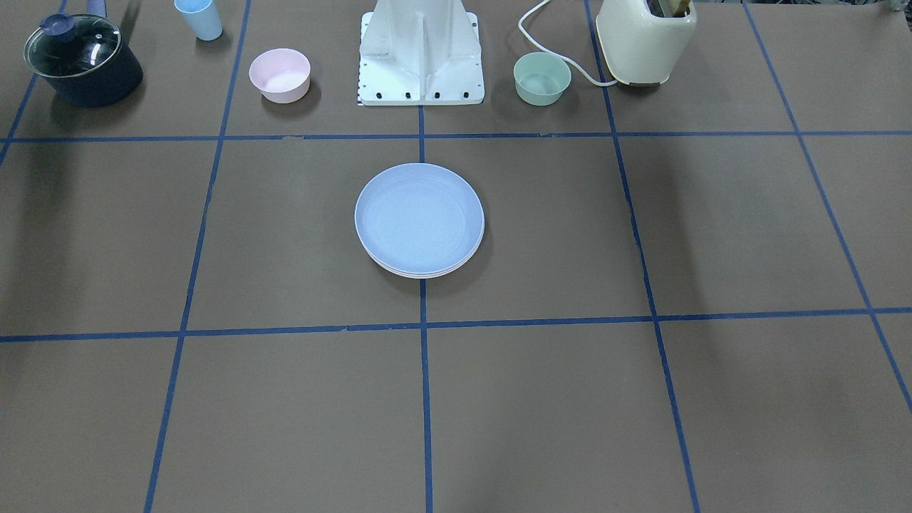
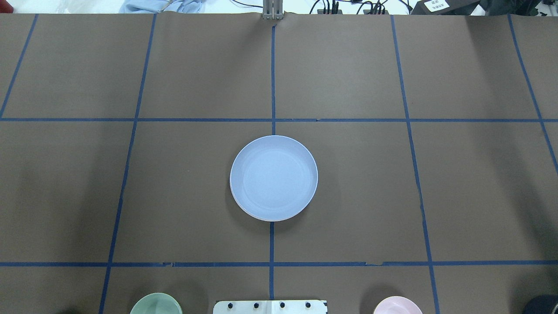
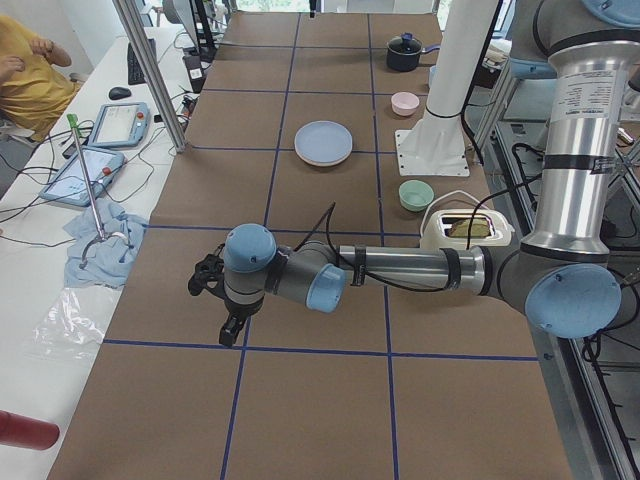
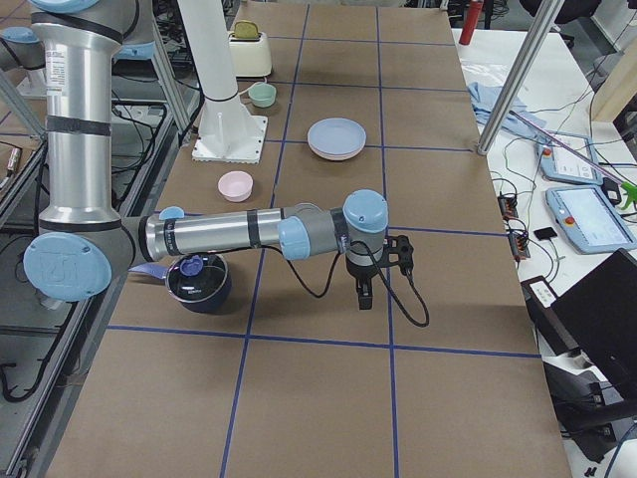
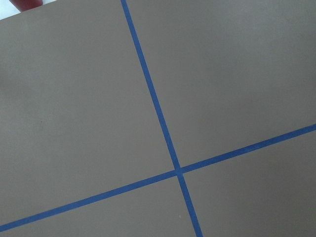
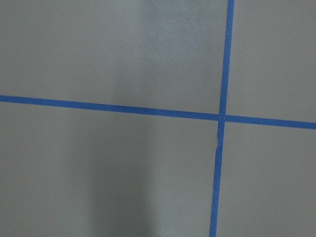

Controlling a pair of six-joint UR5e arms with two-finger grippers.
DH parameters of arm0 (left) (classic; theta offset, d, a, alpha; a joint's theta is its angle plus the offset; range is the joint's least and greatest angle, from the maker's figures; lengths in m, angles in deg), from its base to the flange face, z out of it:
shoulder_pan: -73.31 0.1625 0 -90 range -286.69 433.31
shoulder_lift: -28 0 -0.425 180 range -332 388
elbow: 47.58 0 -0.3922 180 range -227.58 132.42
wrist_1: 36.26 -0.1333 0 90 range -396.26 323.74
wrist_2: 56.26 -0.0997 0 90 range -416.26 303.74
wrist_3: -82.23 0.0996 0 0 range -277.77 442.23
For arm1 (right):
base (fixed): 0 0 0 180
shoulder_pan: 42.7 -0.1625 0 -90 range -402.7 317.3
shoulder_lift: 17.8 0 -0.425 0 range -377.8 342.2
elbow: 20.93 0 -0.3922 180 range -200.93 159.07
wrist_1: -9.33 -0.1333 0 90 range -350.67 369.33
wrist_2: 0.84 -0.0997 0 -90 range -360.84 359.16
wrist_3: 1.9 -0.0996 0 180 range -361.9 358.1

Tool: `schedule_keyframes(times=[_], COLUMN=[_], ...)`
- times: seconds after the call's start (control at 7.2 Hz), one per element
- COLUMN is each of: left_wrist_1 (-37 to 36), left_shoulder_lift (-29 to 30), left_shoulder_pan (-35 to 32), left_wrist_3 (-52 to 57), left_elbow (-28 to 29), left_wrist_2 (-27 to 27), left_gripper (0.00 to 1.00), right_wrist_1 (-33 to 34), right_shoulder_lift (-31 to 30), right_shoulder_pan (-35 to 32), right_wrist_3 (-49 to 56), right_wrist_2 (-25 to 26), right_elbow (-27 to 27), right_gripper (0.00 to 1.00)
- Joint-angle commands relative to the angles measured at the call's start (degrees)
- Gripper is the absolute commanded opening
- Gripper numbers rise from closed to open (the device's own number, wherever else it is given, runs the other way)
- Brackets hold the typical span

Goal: Stack three plates with pink and blue

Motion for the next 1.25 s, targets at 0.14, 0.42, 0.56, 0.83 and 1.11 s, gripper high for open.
schedule_keyframes(times=[0.14,0.42,0.56,0.83,1.11], left_wrist_1=[0.38,0.21,0.12,-0.58,-0.41], left_shoulder_lift=[-0.7,-0.79,-1.22,-1.84,-1.58], left_shoulder_pan=[-0.05,-0.05,-0.23,-0.32,0.03], left_wrist_3=[-0.02,-0.11,-0.11,-0.19,-0.19], left_elbow=[-1.86,-2.39,-5.18,-8.0,-6.88], left_wrist_2=[0.88,2.56,2.12,1.77,1.68], left_gripper=[1.0,1.0,1.0,1.0,1.0], right_wrist_1=[0.63,0.63,0.63,0.63,0.46], right_shoulder_lift=[-0.83,-0.83,-0.83,-0.74,-0.83], right_shoulder_pan=[0.0,0.0,0.0,0.0,-0.35], right_wrist_3=[-0.31,-0.22,-0.22,-0.22,-0.22], right_wrist_2=[0.06,-0.2,-0.2,-1.51,-1.52], right_elbow=[-0.64,-0.28,-0.2,-0.63,0.06], right_gripper=[1.0,1.0,1.0,1.0,1.0])
